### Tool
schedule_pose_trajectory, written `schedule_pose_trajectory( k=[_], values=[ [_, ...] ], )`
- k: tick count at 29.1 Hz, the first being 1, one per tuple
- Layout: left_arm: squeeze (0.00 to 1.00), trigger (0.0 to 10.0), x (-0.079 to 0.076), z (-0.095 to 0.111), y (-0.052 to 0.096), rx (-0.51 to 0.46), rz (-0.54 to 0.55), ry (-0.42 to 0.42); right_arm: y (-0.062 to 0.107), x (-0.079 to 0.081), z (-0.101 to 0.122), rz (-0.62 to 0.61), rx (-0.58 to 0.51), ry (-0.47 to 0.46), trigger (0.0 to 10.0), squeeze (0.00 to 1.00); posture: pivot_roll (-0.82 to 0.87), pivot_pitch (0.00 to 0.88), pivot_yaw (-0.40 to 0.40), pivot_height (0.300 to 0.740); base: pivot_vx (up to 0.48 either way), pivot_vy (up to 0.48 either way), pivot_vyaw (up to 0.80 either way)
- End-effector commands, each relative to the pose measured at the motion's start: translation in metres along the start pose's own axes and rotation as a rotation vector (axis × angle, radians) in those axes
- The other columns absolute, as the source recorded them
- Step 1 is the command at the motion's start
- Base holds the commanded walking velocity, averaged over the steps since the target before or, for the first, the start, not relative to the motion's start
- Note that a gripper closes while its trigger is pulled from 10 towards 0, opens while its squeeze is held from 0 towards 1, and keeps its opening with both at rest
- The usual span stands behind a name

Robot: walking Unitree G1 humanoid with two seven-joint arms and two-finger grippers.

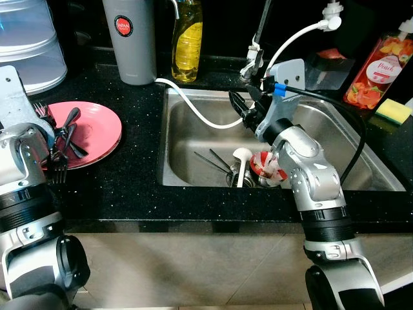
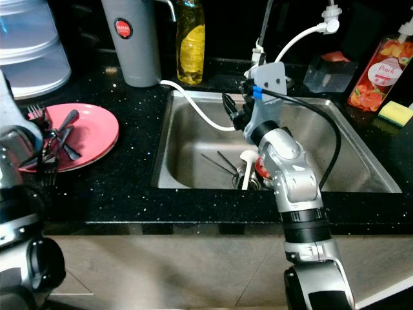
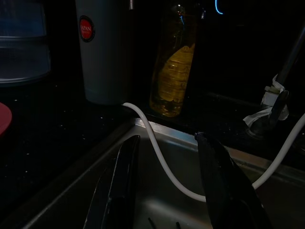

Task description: Kitchen organization

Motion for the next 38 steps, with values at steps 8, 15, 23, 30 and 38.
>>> schedule_pose_trajectory(
  k=[8,15,23,30,38],
  values=[
    [0.0,10.0,-0.012,-0.022,-0.012,0.079,-0.058,0.035,-0.001,-0.005,0.005,-0.015,-0.02,-0.004,10.0,0.0,0.28,0.0,-0.062,0.74,0.0,0.0,0.0],
    [0.0,0.0,-0.011,-0.03,-0.013,0.097,-0.033,0.001,0.002,-0.008,0.005,-0.03,-0.021,-0.003,10.0,0.0,0.28,0.0,-0.049,0.74,0.0,0.0,0.0],
    [0.0,0.0,-0.011,-0.025,-0.015,0.075,-0.027,-0.025,0.004,-0.01,0.006,-0.04,-0.027,-0.003,10.0,0.0,0.27,0.0,-0.042,0.74,0.0,0.0,0.0],
    [0.0,0.0,-0.011,-0.013,-0.012,0.013,-0.018,-0.033,0.003,-0.01,0.007,-0.036,-0.024,-0.003,10.0,0.0,0.27,0.0,-0.061,0.74,0.0,0.0,0.0],
    [0.0,10.0,-0.038,0.094,0.031,-0.471,-0.128,-0.066,-0.005,-0.004,0.007,-0.007,-0.02,-0.011,10.0,0.0,0.3,0.0,-0.092,0.74,0.0,0.0,0.0]
  ],
)
Point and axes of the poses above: a point about 5 cm out from each wrist's last joint towards the gripper, its own y axis pointing back from the gripper into the wrist, its own z axis along the axis of the wrist's last joint, x = y × z, the point moved 5 cm from there along -y, pointing out of the wrist towards the gripper, and after that the axes turned 12 degrees about -y, right-handed, at the moved point
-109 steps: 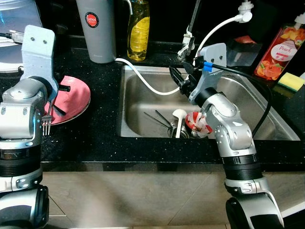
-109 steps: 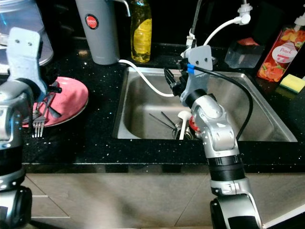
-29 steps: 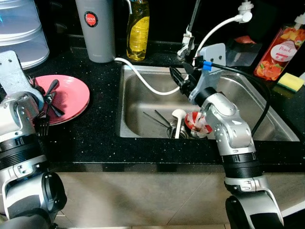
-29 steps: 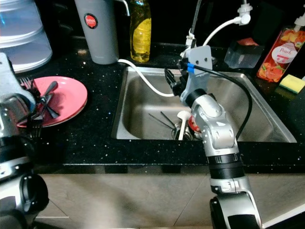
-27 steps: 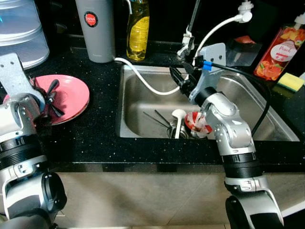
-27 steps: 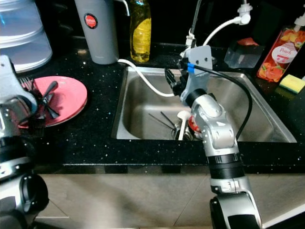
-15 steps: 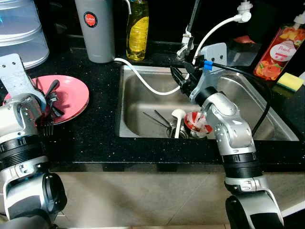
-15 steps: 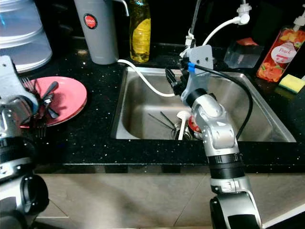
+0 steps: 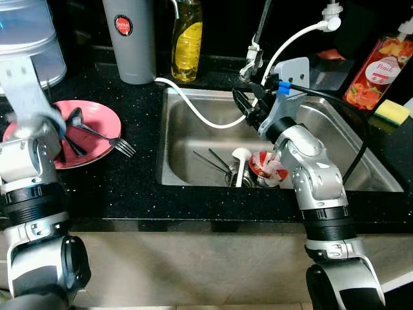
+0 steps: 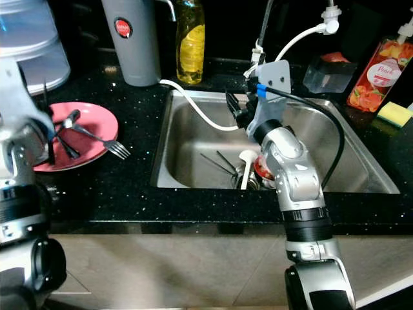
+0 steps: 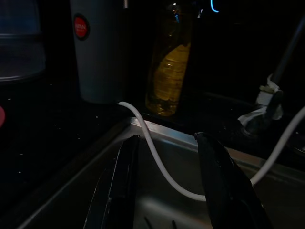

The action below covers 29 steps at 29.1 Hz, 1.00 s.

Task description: Kitchen organization

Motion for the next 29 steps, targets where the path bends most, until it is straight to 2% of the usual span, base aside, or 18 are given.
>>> schedule_pose_trajectory(
  k=[1,3,4,5,7,8,10,11,14,16,18,20,21,23,24,26,28,29],
  values=[
    [0.0,10.0,-0.004,0.021,0.002,-0.077,-0.029,-0.007,-0.002,0.0,0.004,0.004,-0.016,0.0,10.0,0.0,0.3,0.0,-0.092,0.74,0.0,0.0,0.0],
    [0.0,10.0,-0.012,0.047,0.006,-0.173,-0.062,0.0,-0.003,0.002,0.006,0.01,-0.021,0.0,10.0,0.0,0.3,0.0,-0.089,0.74,0.0,0.0,0.0],
    [0.0,10.0,-0.012,0.047,0.006,-0.173,-0.062,0.0,-0.003,0.002,0.006,0.01,-0.021,0.0,10.0,0.0,0.3,0.0,-0.089,0.74,0.0,0.0,0.0],
    [0.0,10.0,-0.015,0.059,0.009,-0.222,-0.076,0.002,-0.004,0.002,0.007,0.011,-0.022,0.001,10.0,0.0,0.3,0.0,-0.089,0.74,0.0,0.0,0.0],
    [0.0,10.0,-0.021,0.09,0.023,-0.396,-0.049,-0.125,-0.001,-0.002,0.008,-0.005,-0.026,0.002,10.0,0.0,0.28,0.0,-0.081,0.74,0.0,0.0,0.0],
    [0.0,10.0,-0.023,0.098,0.028,-0.455,-0.035,-0.186,0.0,-0.004,0.008,-0.013,-0.027,0.002,10.0,0.0,0.28,0.0,-0.081,0.74,0.0,0.0,0.0],
    [0.0,10.0,-0.027,0.111,0.037,-0.556,0.018,-0.299,0.003,-0.008,0.011,-0.032,-0.039,0.0,10.0,0.0,0.26,0.0,-0.067,0.74,0.0,0.0,0.0],
    [0.0,10.0,-0.027,0.111,0.037,-0.556,0.018,-0.299,0.003,-0.008,0.011,-0.032,-0.039,0.0,10.0,0.0,0.26,0.0,-0.067,0.74,0.0,0.0,0.0],
    [0.0,10.0,-0.028,0.124,0.044,-0.677,0.124,-0.505,0.006,-0.018,0.02,-0.08,-0.084,-0.01,10.0,0.0,0.26,0.0,-0.058,0.74,0.0,0.0,0.0],
    [0.0,10.0,-0.032,0.123,0.041,-0.694,0.15,-0.653,0.007,-0.027,0.029,-0.137,-0.13,-0.016,10.0,0.0,0.26,0.0,-0.057,0.74,0.0,0.0,0.0],
    [0.0,10.0,-0.039,0.111,0.033,-0.657,0.112,-0.743,0.009,-0.036,0.041,-0.199,-0.184,0.003,10.0,0.0,0.26,0.0,-0.052,0.74,0.0,0.0,0.0],
    [0.0,10.0,-0.061,0.084,0.026,-0.589,-0.082,-0.843,0.014,-0.054,0.051,-0.311,-0.229,0.024,10.0,0.0,0.26,0.0,-0.05,0.74,0.0,0.0,0.0],
    [0.0,10.0,-0.07,0.073,0.026,-0.569,-0.165,-0.878,0.018,-0.07,0.053,-0.404,-0.238,0.0,10.0,0.0,0.26,0.0,-0.049,0.74,0.0,0.0,0.0],
    [0.0,10.0,-0.078,0.069,0.029,-0.588,-0.211,-0.924,0.027,-0.096,0.052,-0.542,-0.239,-0.071,10.0,0.0,0.26,0.0,-0.049,0.74,0.0,0.0,0.0],
    [0.0,10.0,-0.078,0.069,0.029,-0.588,-0.211,-0.924,0.027,-0.096,0.052,-0.542,-0.239,-0.071,10.0,0.0,0.26,0.0,-0.049,0.74,0.0,0.0,0.0],
    [0.0,10.0,-0.079,0.076,0.032,-0.646,-0.185,-0.951,0.036,-0.115,0.052,-0.625,-0.246,-0.134,10.0,0.0,0.26,0.0,-0.05,0.74,0.0,0.0,0.0],
    [0.0,10.0,-0.071,0.096,0.033,-0.713,-0.085,-0.87,0.035,-0.114,0.055,-0.588,-0.25,-0.111,10.0,0.0,0.26,0.0,-0.049,0.74,0.0,0.0,0.0],
    [0.0,10.0,-0.055,0.106,0.029,-0.693,0.013,-0.739,0.032,-0.107,0.056,-0.546,-0.251,-0.086,10.0,0.0,0.26,0.0,-0.046,0.74,0.0,0.0,0.0]
  ],
)
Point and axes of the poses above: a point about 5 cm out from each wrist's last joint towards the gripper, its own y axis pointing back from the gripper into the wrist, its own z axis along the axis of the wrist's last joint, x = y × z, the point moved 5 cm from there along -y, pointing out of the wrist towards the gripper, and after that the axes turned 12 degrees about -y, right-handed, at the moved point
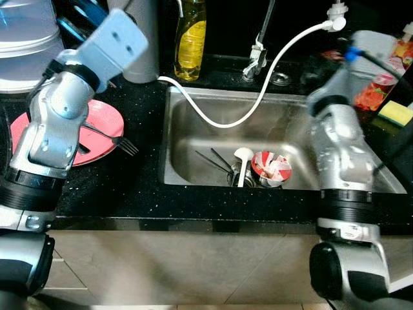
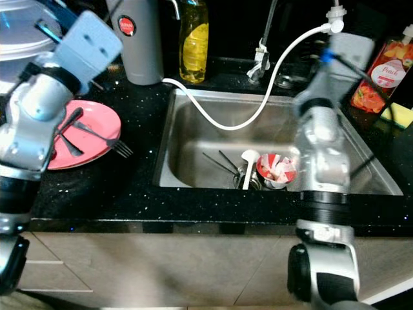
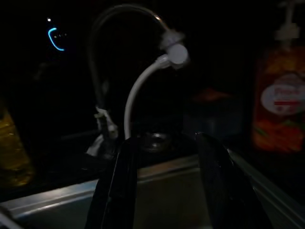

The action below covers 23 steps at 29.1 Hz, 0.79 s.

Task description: Kitchen organization

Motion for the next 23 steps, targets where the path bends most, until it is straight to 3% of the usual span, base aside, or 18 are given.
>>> schedule_pose_trajectory(
  k=[1,2,3,4,5,7,10,11,12,13,14,15,17,19,21,23],
  values=[
    [0.0,10.0,0.035,-0.016,-0.005,0.102,0.215,0.123,0.003,0.016,-0.003,0.084,-0.003,0.024,10.0,0.0,0.25,0.0,-0.044,0.74,0.0,0.0,0.0],
    [0.0,10.0,0.041,-0.027,-0.004,0.159,0.267,0.164,0.004,0.021,-0.004,0.108,-0.006,0.031,10.0,0.0,0.25,0.0,-0.044,0.74,0.0,0.0,0.0],
    [0.0,10.0,0.046,-0.057,0.002,0.328,0.338,0.315,0.008,0.034,-0.006,0.162,-0.011,0.049,10.0,0.0,0.25,0.0,-0.044,0.74,0.0,0.0,0.0],
    [0.0,10.0,0.046,-0.057,0.002,0.328,0.338,0.315,0.008,0.034,-0.006,0.162,-0.011,0.049,10.0,0.0,0.25,0.0,-0.044,0.74,0.0,0.0,0.0],
    [0.0,10.0,0.041,-0.056,0.0,0.31,0.29,0.264,0.009,0.038,-0.007,0.173,-0.011,0.039,10.0,0.0,0.25,0.0,-0.043,0.74,0.0,0.0,0.0],
    [0.0,10.0,0.033,-0.035,-0.005,0.189,0.207,0.191,0.009,0.04,-0.008,0.17,-0.011,0.024,10.0,0.0,0.25,0.0,-0.042,0.74,0.0,0.0,0.0],
    [0.0,10.0,0.037,-0.025,-0.008,0.13,0.22,0.2,0.007,0.038,-0.005,0.163,-0.017,0.01,10.0,0.0,0.25,0.0,-0.044,0.74,0.0,0.0,0.0],
    [0.0,10.0,0.011,0.008,-0.01,-0.04,0.064,0.135,0.004,0.032,-0.005,0.136,-0.012,-0.009,10.0,0.0,0.25,0.0,-0.047,0.74,0.0,0.0,0.0],
    [0.0,10.0,-0.006,0.022,-0.009,-0.106,-0.027,0.096,0.003,0.029,-0.005,0.127,-0.009,-0.014,10.0,0.0,0.25,0.0,-0.047,0.74,0.0,0.0,0.0],
    [0.0,10.0,-0.006,0.022,-0.009,-0.106,-0.027,0.096,0.003,0.029,-0.005,0.127,-0.009,-0.014,10.0,0.0,0.25,0.0,-0.047,0.74,0.0,0.0,0.0],
    [0.0,10.0,-0.017,0.029,-0.007,-0.144,-0.084,0.072,0.003,0.028,-0.006,0.122,-0.007,-0.017,10.0,0.0,0.25,0.0,-0.047,0.74,0.0,0.0,0.0],
    [0.0,10.0,-0.038,0.029,-0.004,-0.137,-0.159,0.026,0.003,0.026,-0.006,0.12,-0.006,-0.019,10.0,0.0,0.25,0.0,-0.043,0.74,0.0,0.0,0.0],
    [0.0,10.0,-0.038,0.026,-0.006,-0.117,-0.149,0.034,0.004,0.026,-0.007,0.12,-0.006,-0.021,10.0,0.0,0.25,0.0,-0.043,0.74,0.0,0.0,0.0],
    [0.0,10.0,-0.025,0.02,-0.012,-0.082,-0.091,0.058,0.005,0.027,-0.008,0.124,-0.004,-0.027,10.0,0.0,0.25,0.0,-0.038,0.74,0.0,0.0,0.0],
    [0.0,10.0,0.006,-0.001,-0.02,0.036,0.067,0.234,0.005,0.027,-0.008,0.124,-0.005,-0.029,10.0,0.0,0.25,0.0,-0.027,0.74,0.0,0.0,0.0],
    [0.0,10.0,0.022,-0.024,-0.02,0.157,0.182,0.307,0.005,0.025,-0.007,0.118,-0.009,-0.032,10.0,0.0,0.25,0.0,-0.027,0.74,0.0,0.0,0.0]
  ],
)
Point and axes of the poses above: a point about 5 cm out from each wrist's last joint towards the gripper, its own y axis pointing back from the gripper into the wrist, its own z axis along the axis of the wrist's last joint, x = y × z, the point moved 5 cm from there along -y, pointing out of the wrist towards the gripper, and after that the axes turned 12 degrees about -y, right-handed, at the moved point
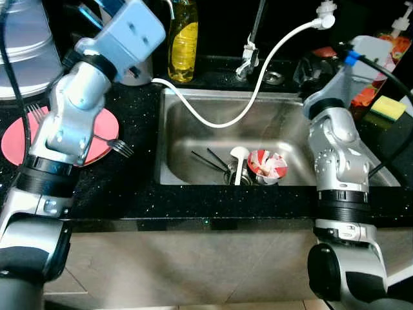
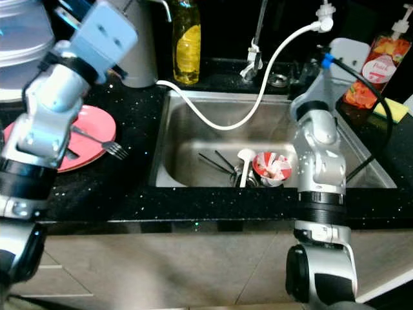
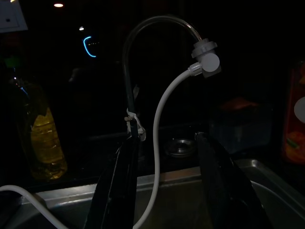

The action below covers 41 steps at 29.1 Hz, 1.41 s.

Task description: Kitchen organization

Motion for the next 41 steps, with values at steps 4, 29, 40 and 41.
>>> schedule_pose_trajectory(
  k=[4,29,40,41],
  values=[
    [0.0,10.0,-0.006,-0.003,0.001,-0.001,-0.045,-0.047,0.001,-0.006,0.001,-0.018,-0.01,-0.024,10.0,0.0,0.25,0.0,-0.032,0.74,0.0,0.0,0.0],
    [0.0,10.0,-0.022,0.005,0.009,-0.071,-0.116,-0.111,-0.004,0.004,-0.004,0.008,0.006,-0.058,10.0,0.0,0.27,0.0,-0.05,0.74,0.0,0.0,0.0],
    [0.0,10.0,0.003,-0.006,0.003,-0.005,0.014,-0.065,0.0,-0.006,-0.003,-0.019,0.003,-0.056,10.0,0.0,0.25,0.0,-0.035,0.74,0.0,0.0,0.0],
    [0.0,10.0,0.007,-0.008,0.002,0.012,0.028,-0.058,0.0,-0.006,-0.003,-0.02,0.004,-0.056,10.0,0.0,0.25,0.0,-0.035,0.74,0.0,0.0,0.0]
  ],
)
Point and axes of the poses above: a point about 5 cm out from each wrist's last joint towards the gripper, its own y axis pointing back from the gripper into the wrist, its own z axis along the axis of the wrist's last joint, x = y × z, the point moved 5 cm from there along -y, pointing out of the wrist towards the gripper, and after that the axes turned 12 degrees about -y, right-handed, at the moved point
